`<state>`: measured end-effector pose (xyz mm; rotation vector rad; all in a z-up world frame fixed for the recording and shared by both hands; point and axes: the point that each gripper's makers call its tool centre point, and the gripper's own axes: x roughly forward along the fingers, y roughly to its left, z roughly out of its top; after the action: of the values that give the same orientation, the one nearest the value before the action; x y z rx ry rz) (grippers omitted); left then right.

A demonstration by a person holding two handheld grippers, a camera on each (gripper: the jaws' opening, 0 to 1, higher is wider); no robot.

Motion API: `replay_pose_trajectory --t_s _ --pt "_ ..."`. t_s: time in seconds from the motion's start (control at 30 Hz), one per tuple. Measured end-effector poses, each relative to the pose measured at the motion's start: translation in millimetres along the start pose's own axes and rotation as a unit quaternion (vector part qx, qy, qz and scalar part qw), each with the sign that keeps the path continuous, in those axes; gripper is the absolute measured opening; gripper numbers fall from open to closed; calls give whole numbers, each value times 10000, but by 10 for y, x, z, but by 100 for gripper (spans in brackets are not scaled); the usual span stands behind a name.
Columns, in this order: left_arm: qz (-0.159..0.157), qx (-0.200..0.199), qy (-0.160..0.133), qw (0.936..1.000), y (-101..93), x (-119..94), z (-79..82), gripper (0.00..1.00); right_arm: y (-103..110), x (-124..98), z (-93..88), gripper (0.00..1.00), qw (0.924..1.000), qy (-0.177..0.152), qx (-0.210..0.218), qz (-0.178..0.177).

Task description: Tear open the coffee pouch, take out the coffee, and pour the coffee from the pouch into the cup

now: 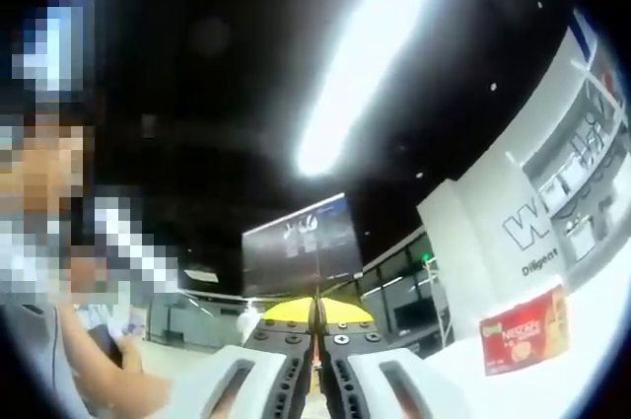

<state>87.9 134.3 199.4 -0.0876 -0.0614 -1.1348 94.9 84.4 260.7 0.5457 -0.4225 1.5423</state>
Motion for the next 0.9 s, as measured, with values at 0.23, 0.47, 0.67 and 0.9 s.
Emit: replay_pose_trajectory --t_s 0.23,0.47,0.67,0.9 --pt "-14 30 -117 9999 -51 -15 -8 5 27 23 -9 2 9996 196 -213 8" --pt "28 35 -182 9998 -39 -58 46 5 1 81 -2 7 9998 148 -124 45" --pt "-12 44 -216 9998 -47 -60 53 4 23 35 63 13 9996 -185 195 129" --pt "-59 9 -239 9997 -40 -9 42 5 73 65 -151 13 9993 160 234 235"
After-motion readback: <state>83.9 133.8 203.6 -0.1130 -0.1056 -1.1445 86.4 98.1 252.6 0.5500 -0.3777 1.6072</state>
